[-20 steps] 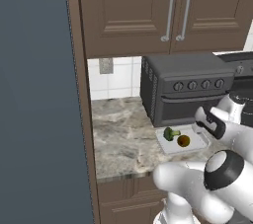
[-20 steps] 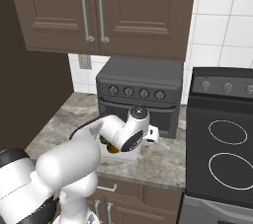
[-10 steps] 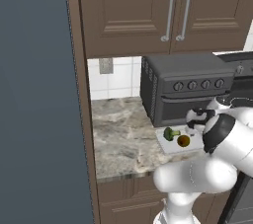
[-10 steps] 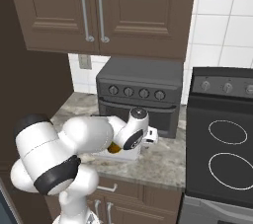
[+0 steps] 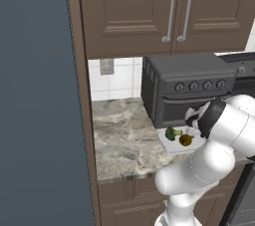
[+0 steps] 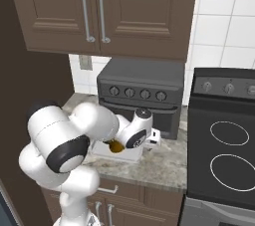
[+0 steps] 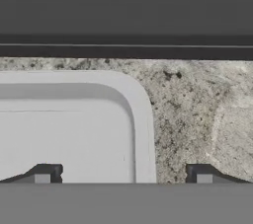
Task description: Take the lemon and broccoli out of the freezer and place them in the tupperware container on the counter. Then put the tupperware containing the vegetables back in the freezer.
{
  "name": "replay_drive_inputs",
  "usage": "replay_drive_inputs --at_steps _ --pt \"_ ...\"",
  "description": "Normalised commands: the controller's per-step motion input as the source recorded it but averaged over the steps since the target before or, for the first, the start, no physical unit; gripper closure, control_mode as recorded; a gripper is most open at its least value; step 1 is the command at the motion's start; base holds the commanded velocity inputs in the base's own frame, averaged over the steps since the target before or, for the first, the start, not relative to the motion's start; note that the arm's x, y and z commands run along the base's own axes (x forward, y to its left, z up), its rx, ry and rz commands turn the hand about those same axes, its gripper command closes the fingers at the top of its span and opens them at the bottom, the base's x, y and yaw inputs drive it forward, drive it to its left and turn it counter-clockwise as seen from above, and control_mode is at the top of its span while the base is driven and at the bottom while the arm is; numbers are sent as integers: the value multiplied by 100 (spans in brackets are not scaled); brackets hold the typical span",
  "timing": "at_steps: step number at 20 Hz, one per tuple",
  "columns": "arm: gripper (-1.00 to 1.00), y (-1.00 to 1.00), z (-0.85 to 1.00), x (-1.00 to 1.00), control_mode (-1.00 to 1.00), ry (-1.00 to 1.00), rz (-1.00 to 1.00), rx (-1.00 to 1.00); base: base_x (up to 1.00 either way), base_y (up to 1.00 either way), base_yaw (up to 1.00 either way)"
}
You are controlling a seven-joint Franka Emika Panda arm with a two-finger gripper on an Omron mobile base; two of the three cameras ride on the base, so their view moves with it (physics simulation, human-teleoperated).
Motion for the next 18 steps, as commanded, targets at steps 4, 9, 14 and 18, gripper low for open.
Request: replay_drive_inputs --at_steps 4,9,14,18 --pt "100 0 -34 6 -100 6 0 1 0 0 0" --pt "100 3 -26 -3 -100 4 0 0 0 0 0" --pt "100 0 -4 -33 -100 0 0 2 0 0 0" --pt "100 0 0 -47 -100 0 0 3 0 0 0"
